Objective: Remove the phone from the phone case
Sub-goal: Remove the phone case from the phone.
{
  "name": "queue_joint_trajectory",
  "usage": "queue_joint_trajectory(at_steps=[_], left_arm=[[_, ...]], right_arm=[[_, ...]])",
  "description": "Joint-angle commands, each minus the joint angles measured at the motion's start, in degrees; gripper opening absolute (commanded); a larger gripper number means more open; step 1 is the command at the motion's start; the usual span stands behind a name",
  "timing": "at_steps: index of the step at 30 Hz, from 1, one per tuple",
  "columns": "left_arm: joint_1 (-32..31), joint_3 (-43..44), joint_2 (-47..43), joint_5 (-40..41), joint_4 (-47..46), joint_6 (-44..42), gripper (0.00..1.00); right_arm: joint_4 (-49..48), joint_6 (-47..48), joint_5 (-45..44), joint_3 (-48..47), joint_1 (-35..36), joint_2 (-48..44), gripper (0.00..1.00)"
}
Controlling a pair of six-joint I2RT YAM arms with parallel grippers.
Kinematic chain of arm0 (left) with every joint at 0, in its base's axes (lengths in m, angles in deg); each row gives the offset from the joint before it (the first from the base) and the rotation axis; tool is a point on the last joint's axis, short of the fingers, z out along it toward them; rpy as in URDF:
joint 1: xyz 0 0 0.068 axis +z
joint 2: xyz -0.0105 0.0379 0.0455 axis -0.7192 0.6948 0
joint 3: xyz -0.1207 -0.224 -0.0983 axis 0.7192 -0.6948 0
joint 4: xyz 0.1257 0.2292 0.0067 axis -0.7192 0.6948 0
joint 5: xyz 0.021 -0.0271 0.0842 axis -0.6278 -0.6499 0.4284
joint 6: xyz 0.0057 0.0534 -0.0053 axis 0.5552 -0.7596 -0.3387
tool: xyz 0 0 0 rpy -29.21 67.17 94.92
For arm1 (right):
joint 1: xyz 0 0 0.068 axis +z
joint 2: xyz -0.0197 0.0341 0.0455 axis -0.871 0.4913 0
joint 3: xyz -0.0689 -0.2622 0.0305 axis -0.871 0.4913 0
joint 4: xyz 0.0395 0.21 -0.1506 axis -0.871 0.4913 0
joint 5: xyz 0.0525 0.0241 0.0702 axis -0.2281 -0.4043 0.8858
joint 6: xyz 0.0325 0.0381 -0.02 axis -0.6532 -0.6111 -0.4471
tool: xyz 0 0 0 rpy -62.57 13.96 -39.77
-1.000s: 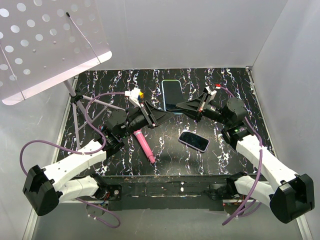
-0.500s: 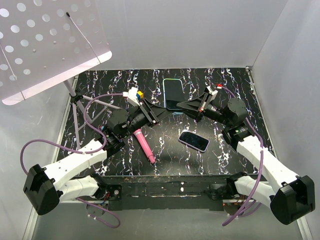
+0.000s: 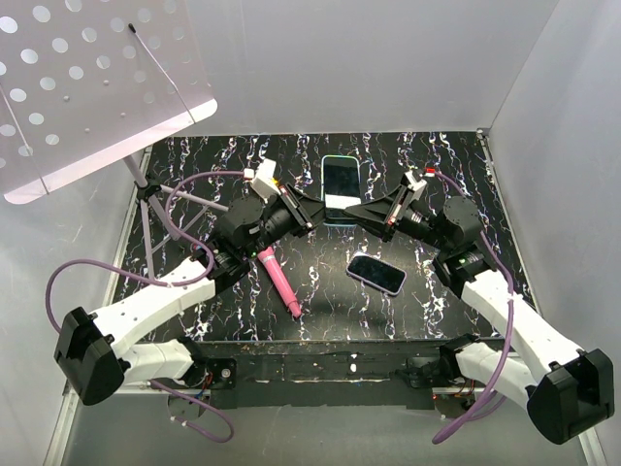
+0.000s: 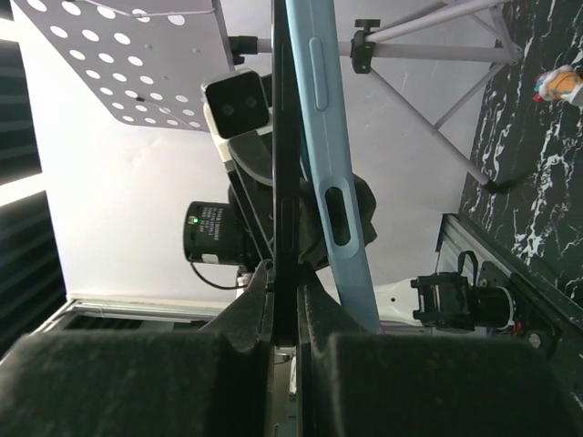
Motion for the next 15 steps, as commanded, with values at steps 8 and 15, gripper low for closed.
queue_joint_trajectory(at_steps=[8, 15], left_arm=[[5.47, 7.51, 8.96, 14.5, 14.63, -1.01, 0.0], [11.36, 16.27, 26.61, 4.67, 11.97, -9.15, 0.0]], right_arm=[[7.21, 10.65, 6.04, 3.74, 1.05, -8.76, 0.01], [37.3, 32.57, -2.02, -3.17, -0.44, -10.88, 0.01]])
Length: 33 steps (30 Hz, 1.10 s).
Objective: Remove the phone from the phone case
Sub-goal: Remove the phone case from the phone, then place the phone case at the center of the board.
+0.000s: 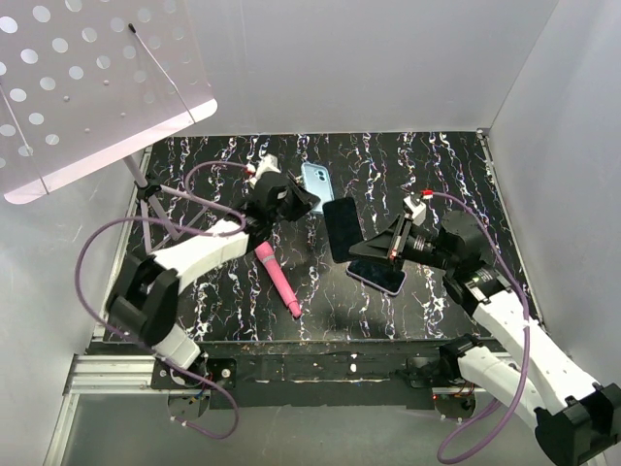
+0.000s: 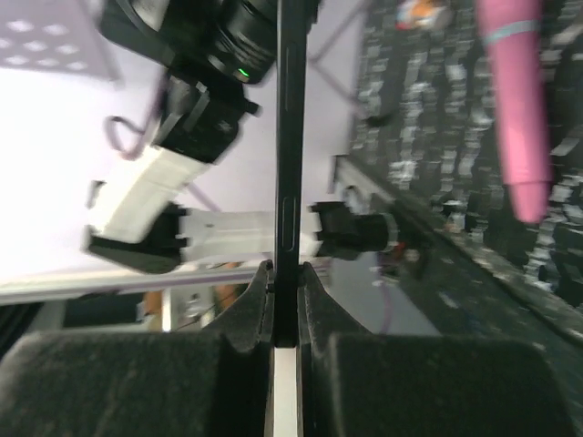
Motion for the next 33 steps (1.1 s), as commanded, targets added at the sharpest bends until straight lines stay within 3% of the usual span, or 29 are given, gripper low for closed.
queue_joint_trajectory(at_steps=[1, 3, 5, 15, 23, 27, 33], left_arm=[[3.68, 12.41, 11.63, -7.8, 2.76, -9.0, 0.0], [5.26, 18.22, 17.88, -10.36, 7.07, -11.92, 0.0], [6.49, 21.49, 22.72, -13.61, 5.08, -14.47, 0.0], [11.94, 52.07, 48.3, -22.94, 19.56, -17.73, 0.0], [15.2, 53.66, 53.06, -23.56, 13.24, -10.0, 0.0], [16.6, 59.11, 56.92, -24.17, 16.05, -8.07, 0.0], [17.39, 59.29, 58.42, -25.05, 14.73, -4.55, 0.0]], right_arm=[[24.05, 20.96, -8.07, -9.11, -1.36, -0.69, 0.01], [29.79, 25.64, -11.86, -11.14, -2.15, -0.78, 0.01], [31.83, 28.2, -13.8, -11.5, -3.55, -1.48, 0.01], [35.44, 31.54, -11.17, -10.36, -8.74, -1.31, 0.01], [35.0, 31.81, -9.59, -10.8, -11.29, 0.8, 0.01], [33.43, 31.19, -8.09, -11.06, -12.17, 2.56, 0.01], [30.97, 31.19, -6.87, -12.11, -14.28, 7.39, 0.01]])
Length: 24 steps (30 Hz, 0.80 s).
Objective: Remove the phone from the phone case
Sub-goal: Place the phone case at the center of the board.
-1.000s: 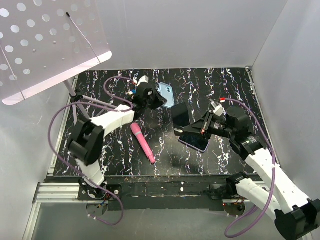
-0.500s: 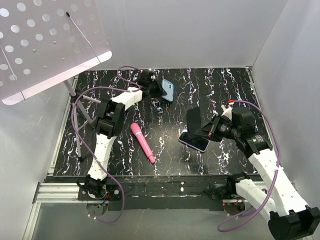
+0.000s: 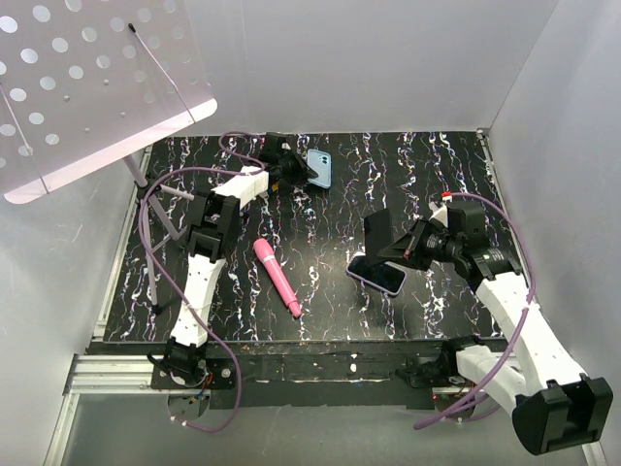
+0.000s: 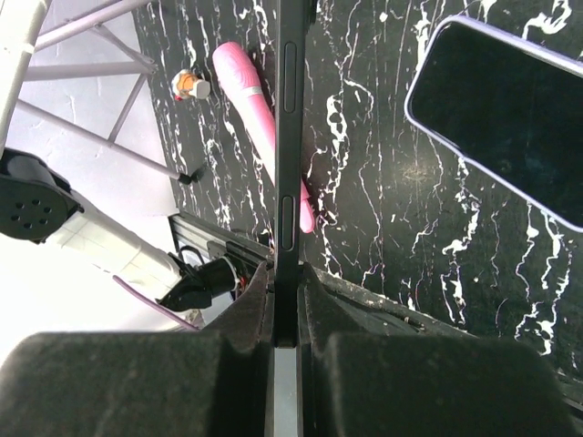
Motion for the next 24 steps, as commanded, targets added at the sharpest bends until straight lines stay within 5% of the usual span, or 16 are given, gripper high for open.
queue_joint_trajectory(at_steps=[1, 15, 24], left_arm=[[1.05, 2.9, 1.14, -0.92, 1.0, 3.06, 0.05], [2.1, -4.37, -6.58, -4.53, 4.44, 4.47, 0.78], [1.49, -23.08, -25.73, -6.8, 4.18, 4.29, 0.86]], right_arm=[[-6.94, 0.73, 3.41, -3.96, -2.37, 3.39, 0.01], [-7.47, 11.79, 0.43, -20.91, -10.89, 30.1, 0.01], [2.09, 22.07, 2.96, -50.6, -13.09, 59.61, 0.01]])
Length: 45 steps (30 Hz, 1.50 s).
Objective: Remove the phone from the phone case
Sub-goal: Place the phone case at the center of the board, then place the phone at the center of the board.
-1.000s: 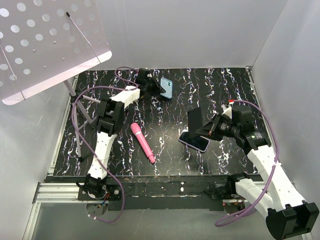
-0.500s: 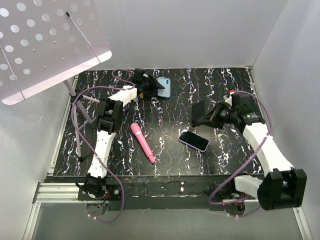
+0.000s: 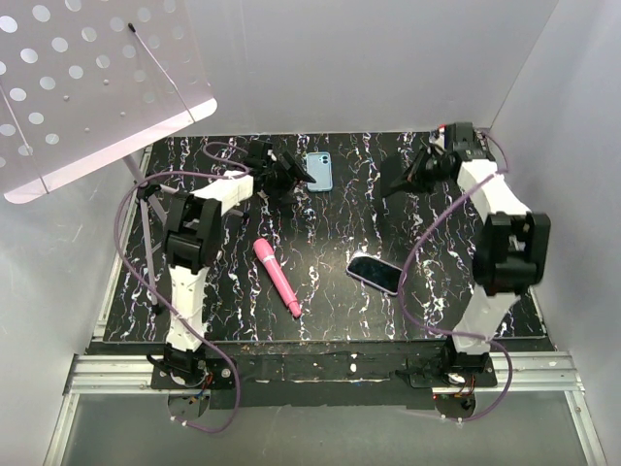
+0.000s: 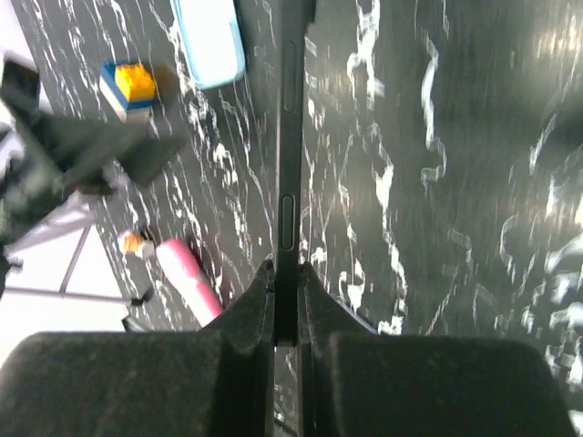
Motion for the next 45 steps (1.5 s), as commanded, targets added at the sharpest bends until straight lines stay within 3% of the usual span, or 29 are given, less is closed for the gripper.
queue_joint_trajectory(at_steps=[1, 5, 10, 16, 24, 30, 32, 40, 45], left_arm=[[-1.07, -9.37, -15.14, -3.66, -1.54, 0.38, 0.86], [-7.03, -22.29, -27.62, -4.99, -5.33, 0.38, 0.86], [-17.14, -35.83, -44.49, -4.64, -6.57, -1.82, 0.87], [-32.61, -45.6, -68.57, 8.8, -1.13, -3.49, 0.89], [-33.77, -47.02, -85.82, 16.44, 11.88, -5.16, 0.9], [-33.77, -45.17, -86.1, 20.23, 15.23, -5.6, 0.9], [-33.77, -44.65, -85.04, 20.67, 15.58, -5.51, 0.9], [-33.77, -41.75, -80.3, 26.91, 18.39, -8.41, 0.94], [-33.77, -40.43, -78.1, 27.88, 17.96, -10.78, 0.97]], right_arm=[[3.74, 7.52, 4.06, -16.96, -0.92, 11.93, 0.01], [7.09, 7.88, 6.61, -28.4, -1.1, 22.39, 0.01], [5.95, 6.3, 11.09, -33.87, -1.45, 29.17, 0.01], [7.7, 8.49, 14.18, -37.64, -1.54, 33.91, 0.01], [10.53, 8.15, 13.04, -42.13, -3.82, 39.72, 0.04], [6.48, 2.26, 14.71, -42.4, -3.73, 42.01, 0.06], [7.44, 2.17, 13.4, -43.44, -3.73, 42.54, 0.12], [19.74, 9.89, -3.19, -47.93, -4.35, 39.74, 0.64], [26.52, 13.77, -11.39, -42.69, -4.35, 33.51, 0.82]])
